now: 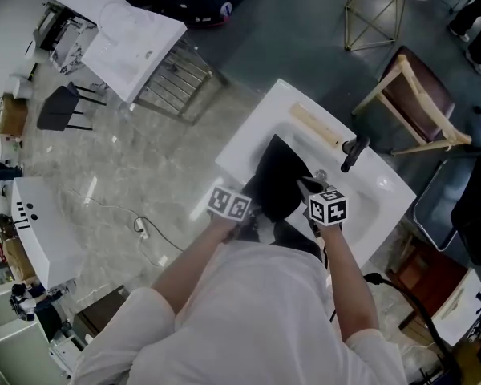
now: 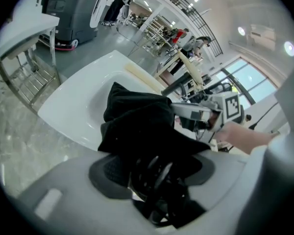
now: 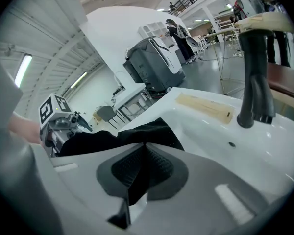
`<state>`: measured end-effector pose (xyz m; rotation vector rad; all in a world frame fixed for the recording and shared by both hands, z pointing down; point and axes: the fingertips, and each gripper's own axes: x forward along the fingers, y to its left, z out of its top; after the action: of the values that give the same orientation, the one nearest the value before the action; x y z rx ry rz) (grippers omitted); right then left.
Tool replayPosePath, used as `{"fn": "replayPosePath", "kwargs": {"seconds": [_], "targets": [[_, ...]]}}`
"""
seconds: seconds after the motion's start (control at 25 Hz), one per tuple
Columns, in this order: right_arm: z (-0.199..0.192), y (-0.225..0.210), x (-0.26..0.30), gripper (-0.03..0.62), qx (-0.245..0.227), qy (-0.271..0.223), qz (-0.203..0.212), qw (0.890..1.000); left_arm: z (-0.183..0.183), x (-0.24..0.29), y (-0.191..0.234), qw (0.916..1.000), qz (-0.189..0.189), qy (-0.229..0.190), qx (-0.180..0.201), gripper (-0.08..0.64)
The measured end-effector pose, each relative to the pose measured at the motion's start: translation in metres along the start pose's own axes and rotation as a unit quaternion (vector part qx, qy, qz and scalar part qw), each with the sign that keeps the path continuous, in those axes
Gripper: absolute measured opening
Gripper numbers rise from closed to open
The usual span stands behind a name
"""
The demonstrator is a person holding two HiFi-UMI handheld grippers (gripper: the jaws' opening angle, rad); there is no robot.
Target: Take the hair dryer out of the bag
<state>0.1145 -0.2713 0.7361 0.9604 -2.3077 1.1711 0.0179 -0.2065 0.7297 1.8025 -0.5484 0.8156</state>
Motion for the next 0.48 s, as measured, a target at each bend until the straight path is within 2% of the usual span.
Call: {"fn": "replayPosePath", "kwargs": {"seconds": [0.48], "targets": [[0.022,-0.021,0.011,0.012,0.006,0.006,-0.106,0.994,-0.020,-0.048,-0.005,0.9934,-0.080,0.021,0.080,0.258]]}}
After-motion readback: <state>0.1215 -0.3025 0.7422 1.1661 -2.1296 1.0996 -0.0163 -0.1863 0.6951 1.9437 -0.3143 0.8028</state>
